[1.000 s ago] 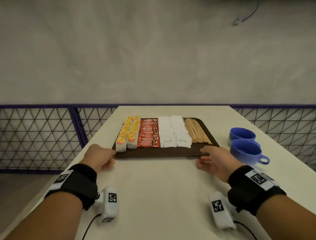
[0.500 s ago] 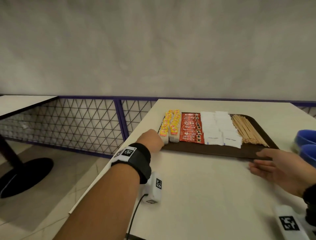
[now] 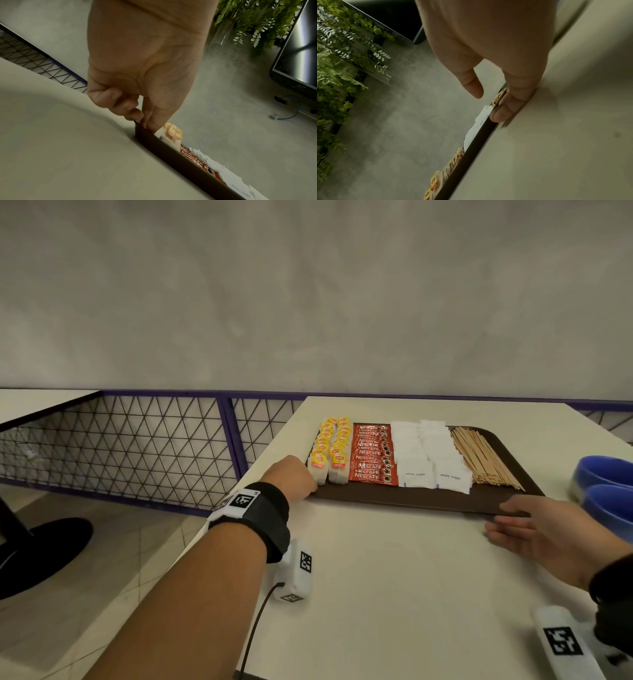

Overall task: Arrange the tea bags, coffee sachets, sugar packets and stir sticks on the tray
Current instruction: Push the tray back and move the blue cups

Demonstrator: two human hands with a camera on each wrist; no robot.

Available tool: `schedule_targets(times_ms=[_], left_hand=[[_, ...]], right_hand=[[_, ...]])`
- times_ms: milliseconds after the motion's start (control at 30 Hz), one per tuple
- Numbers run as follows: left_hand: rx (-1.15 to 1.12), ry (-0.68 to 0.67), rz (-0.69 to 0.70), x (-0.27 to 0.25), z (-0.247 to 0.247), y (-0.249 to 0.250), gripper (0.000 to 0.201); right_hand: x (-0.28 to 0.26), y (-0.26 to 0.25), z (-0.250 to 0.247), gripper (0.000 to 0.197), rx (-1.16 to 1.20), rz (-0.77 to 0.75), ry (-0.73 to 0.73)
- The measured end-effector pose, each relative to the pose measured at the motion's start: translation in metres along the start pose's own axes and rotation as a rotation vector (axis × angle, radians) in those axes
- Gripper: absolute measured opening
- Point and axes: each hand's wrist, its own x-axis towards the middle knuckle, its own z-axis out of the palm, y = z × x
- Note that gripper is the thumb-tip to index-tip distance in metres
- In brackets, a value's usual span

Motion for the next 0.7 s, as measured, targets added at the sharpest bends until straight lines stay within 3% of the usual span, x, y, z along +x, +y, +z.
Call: schedule_targets(times_ms=[267, 400, 500, 600, 633, 700], left_hand=[[0.129, 0.039, 0.021, -0.012, -0.004, 0.018, 0.031], [0.077, 0.054, -0.004, -0.027, -0.016, 0.017, 0.018], [-0.151, 0.014, -0.11, -0.035, -0.024, 0.007, 0.009], [-0.571, -0.128, -0.265, -0.05, -0.026, 0.003, 0.013], [-0.696, -0.154, -0.307, -0.054, -0.025, 0.004, 0.013], [-0.846, -0.166, -0.349, -0.06, -0.022, 0.007, 0.01]], right_hand=[[0.0, 0.001, -0.002, 0.027, 0.003, -0.012, -0.004], [-0.005, 0.001, -0.002, 0.02, 0.039, -0.006, -0.004], [-0.007, 0.003, -0.001, 0.036, 0.051, -0.02, 0.058], [-0.011, 0.01, 0.001, 0.069, 0.017, -0.065, 0.111], [-0.014, 0.011, 0.003, 0.073, 0.013, -0.074, 0.092], [-0.019, 0.008, 0.004, 0.063, 0.062, -0.065, 0.044]])
